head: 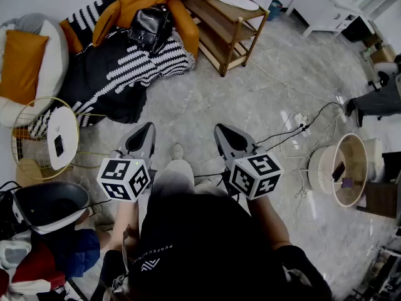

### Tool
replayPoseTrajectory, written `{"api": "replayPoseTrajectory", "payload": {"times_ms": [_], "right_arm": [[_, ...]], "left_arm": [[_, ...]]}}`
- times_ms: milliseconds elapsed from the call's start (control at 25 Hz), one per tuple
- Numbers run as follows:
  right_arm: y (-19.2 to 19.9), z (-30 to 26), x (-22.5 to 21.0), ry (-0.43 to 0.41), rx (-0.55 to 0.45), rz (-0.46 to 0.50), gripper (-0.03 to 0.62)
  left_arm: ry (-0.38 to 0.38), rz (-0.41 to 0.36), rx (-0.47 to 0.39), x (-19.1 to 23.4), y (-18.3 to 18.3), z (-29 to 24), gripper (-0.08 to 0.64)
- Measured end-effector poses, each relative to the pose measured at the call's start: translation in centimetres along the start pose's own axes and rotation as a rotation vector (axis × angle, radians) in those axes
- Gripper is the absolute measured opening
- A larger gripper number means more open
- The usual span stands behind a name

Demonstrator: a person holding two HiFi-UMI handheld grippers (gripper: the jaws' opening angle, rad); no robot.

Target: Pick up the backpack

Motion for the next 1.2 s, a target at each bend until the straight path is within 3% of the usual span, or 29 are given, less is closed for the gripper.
{"api": "replayPoseTrajectory", "payload": {"times_ms": [960,1200], "right_arm": [[-2.1,-8.8,-2.5,-0.020,0.061,0.003,-0.005],[-3.5,-12.7,-2.7,-0.031,0.092,0.015,-0.005]], "left_arm": [[-0.063,0.018,0.041,6.3,-1.4,-5.4,0.008],[-0.035,0.020,0.046,8.7,-2.7,-7.9,0.008]]}}
Point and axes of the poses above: the fingertips, and each gripper's own axes: z backward along the fingers, x to its left, y out of its underside, the point moved 2 cm from there along z, backward along the fingers
